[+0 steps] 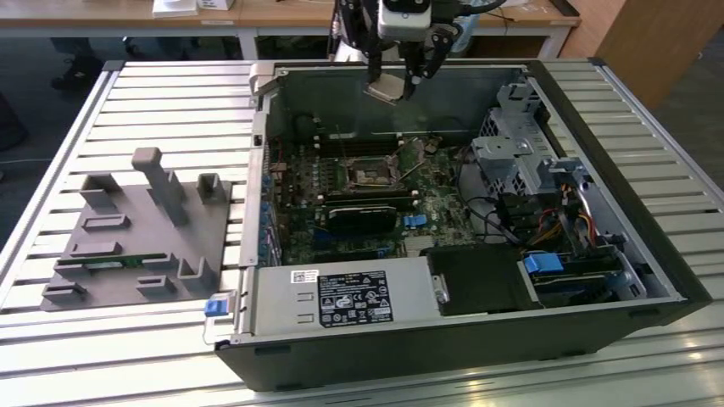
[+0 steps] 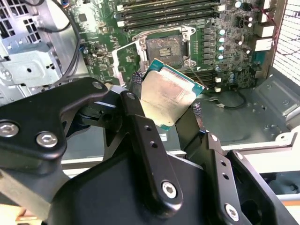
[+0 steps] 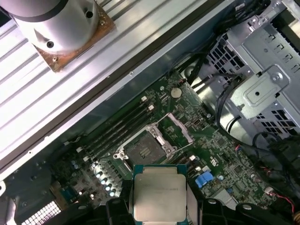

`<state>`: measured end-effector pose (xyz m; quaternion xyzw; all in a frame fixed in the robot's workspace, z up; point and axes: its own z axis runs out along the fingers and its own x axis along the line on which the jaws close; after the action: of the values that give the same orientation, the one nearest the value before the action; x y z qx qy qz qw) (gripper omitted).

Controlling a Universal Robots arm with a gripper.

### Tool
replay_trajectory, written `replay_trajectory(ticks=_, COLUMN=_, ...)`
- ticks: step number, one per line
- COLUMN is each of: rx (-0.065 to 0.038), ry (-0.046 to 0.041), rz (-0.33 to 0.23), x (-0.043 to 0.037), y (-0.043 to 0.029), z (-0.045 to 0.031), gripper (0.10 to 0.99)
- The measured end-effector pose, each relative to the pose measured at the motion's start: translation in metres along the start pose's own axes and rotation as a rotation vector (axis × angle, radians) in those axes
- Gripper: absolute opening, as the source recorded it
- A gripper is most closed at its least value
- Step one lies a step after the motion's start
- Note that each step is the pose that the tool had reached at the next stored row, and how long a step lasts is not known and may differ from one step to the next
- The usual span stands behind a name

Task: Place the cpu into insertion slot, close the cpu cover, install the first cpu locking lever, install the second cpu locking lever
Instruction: 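Place the cpu into insertion slot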

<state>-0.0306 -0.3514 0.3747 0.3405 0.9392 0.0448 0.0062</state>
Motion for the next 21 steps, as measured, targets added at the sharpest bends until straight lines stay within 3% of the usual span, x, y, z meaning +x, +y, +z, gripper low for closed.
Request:
replay_trajectory(ticks=4, rx=0.003, ry=-0.0062, rz=0.033, x=0.0023, y=-0.0013, z=0.0043, gripper=0.537)
replay_trajectory(ticks=21, rx=0.004, ry=-0.0299, rz=0.264, x=0.0038, y=-0.0011, z=0.0188, gripper=0.537)
